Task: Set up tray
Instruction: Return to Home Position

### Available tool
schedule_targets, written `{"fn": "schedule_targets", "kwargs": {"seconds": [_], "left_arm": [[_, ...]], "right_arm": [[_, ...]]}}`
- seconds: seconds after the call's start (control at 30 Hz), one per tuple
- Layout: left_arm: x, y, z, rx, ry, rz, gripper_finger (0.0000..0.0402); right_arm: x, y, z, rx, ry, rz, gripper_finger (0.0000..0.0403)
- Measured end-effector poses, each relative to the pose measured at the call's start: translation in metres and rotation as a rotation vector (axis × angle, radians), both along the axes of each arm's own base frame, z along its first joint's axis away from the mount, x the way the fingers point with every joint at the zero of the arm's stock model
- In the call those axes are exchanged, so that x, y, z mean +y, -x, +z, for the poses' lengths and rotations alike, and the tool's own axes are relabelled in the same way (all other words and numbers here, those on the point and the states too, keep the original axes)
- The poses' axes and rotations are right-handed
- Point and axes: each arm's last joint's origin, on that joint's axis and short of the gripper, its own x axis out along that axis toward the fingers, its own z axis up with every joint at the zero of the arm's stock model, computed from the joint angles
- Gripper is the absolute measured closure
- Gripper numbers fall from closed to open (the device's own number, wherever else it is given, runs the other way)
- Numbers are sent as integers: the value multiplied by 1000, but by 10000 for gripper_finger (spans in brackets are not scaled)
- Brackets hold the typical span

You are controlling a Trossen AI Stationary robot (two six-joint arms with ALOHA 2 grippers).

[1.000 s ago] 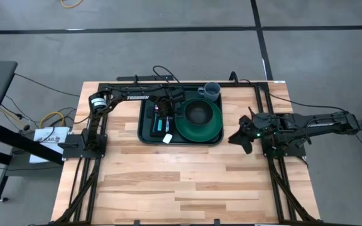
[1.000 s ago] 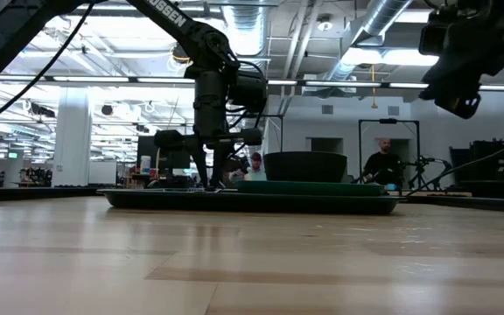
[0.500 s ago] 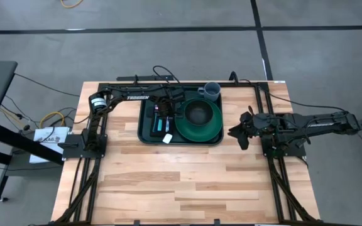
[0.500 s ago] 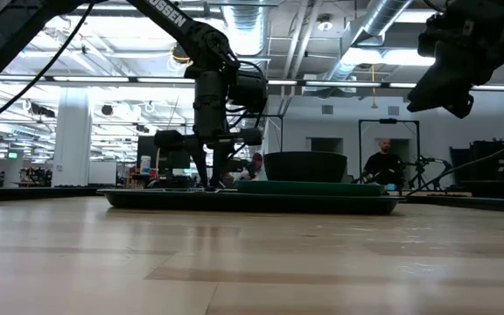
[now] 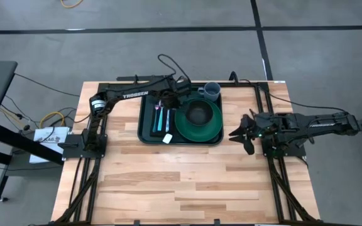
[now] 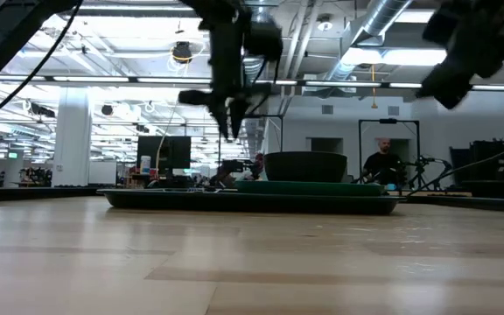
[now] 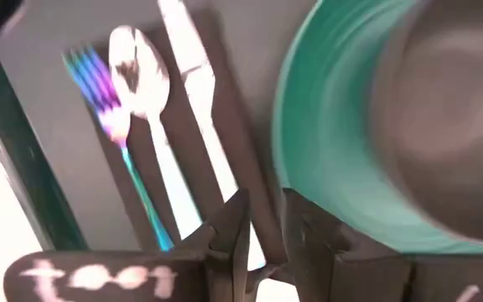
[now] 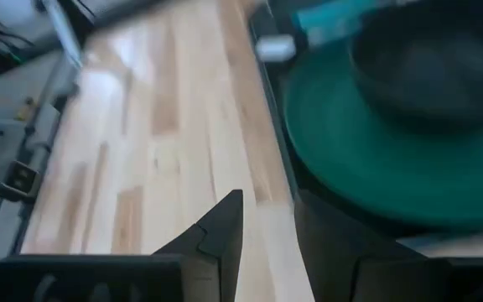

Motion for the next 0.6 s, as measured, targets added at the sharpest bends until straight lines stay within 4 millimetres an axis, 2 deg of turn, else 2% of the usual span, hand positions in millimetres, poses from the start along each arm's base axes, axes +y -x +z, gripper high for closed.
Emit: {"fn": "schedule_targets", "kwargs": {"seconds": [0.1, 0.33, 0.47, 0.6], "left_arm": [[-6, -5, 24, -34, -65, -46, 345], [-14, -5, 67, -100, -101, -77, 345], [-17, -3, 86, -141, -114, -75, 345], [-22, -2, 95, -160, -122, -72, 345]], "right_arm": [[0, 2, 4, -121, 41, 26, 301], [-1, 16, -8, -340, 43, 26, 301], [-1, 25, -7, -455, 88, 42, 301], [-1, 32, -11, -600, 90, 36, 301]]}}
